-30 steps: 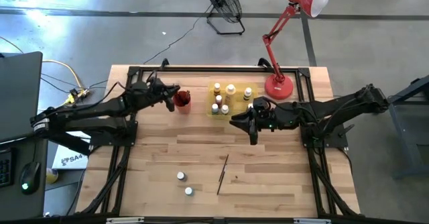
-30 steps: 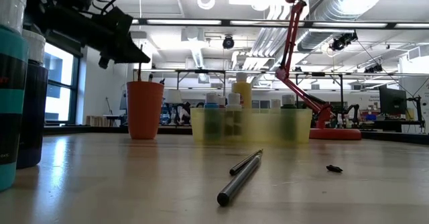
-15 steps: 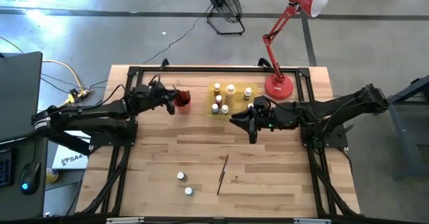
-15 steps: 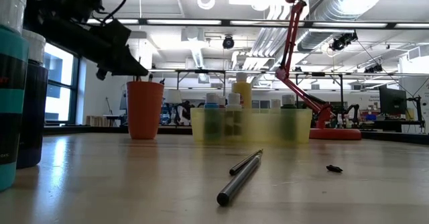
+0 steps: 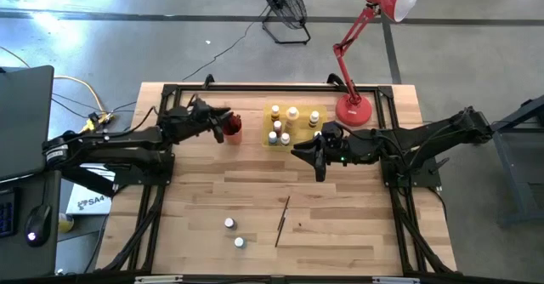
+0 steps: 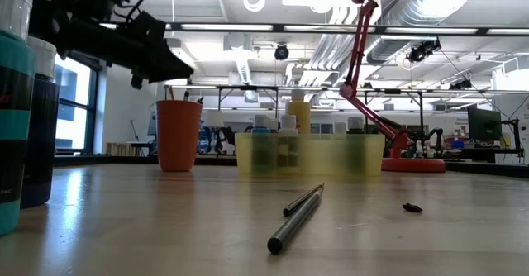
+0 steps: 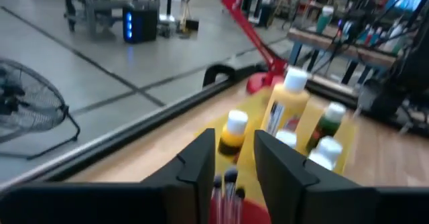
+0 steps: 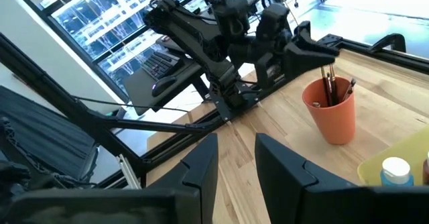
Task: Pick & Place Paint Supplies
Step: Put the orange paintbrush into the orange cup
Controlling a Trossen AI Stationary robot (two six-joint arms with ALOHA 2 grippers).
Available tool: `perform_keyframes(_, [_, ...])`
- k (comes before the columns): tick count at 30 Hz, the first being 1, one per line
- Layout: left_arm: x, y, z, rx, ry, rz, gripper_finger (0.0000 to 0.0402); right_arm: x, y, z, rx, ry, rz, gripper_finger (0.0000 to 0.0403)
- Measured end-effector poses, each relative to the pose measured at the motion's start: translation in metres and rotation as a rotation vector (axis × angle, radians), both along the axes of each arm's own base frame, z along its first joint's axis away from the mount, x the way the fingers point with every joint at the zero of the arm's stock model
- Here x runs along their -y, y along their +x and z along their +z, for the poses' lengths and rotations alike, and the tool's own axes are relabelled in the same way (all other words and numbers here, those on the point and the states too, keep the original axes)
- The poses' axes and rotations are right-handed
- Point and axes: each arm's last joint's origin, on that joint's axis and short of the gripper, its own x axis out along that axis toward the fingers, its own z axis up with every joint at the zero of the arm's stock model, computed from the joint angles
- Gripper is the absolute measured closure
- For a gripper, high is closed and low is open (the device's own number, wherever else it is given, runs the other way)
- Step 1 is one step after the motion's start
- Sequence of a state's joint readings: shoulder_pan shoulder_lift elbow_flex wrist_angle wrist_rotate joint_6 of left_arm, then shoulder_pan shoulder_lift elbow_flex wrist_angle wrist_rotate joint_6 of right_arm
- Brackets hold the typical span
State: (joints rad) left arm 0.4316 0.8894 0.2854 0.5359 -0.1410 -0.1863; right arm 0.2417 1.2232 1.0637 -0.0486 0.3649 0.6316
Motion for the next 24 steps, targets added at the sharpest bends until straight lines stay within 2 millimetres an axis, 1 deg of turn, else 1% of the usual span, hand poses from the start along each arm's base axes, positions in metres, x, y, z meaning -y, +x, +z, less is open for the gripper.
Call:
perform_keyframes(4, [0.001, -0.002, 0.019, 0.066, 0.032, -0.007, 0.0286, 0.000, 0.000, 0.000, 0.003, -0.003, 0.002, 0.0312])
perform_keyframes(8, [0.006, -0.005, 0.047, 0.162, 0.077, -0.124, 0.0290, -0.001, 0.001, 0.003, 0.036, 0.017, 0.009, 0.0312])
perform_keyframes(12, [0.014, -0.011, 0.072, 0.224, 0.093, -0.267, 0.0302, -0.001, 0.001, 0.000, 0.032, 0.190, -0.036, 0.0314])
perform_keyframes(15, [0.018, -0.016, 0.085, 0.240, 0.047, -0.343, 0.0315, -0.005, 0.002, -0.009, -0.024, 0.329, -0.072, 0.0326])
perform_keyframes(18, [0.021, -0.020, 0.092, 0.209, 0.021, -0.375, 0.0328, -0.013, 0.004, -0.021, -0.080, 0.434, -0.124, 0.0347])
perform_keyframes(21, [0.023, -0.023, 0.095, 0.172, -0.006, -0.377, 0.0338, -0.022, 0.006, -0.038, -0.151, 0.551, -0.213, 0.0371])
perform_keyframes(24, [0.023, -0.024, 0.093, 0.142, -0.027, -0.375, 0.0343, -0.030, 0.011, -0.061, -0.253, 0.644, -0.300, 0.0391])
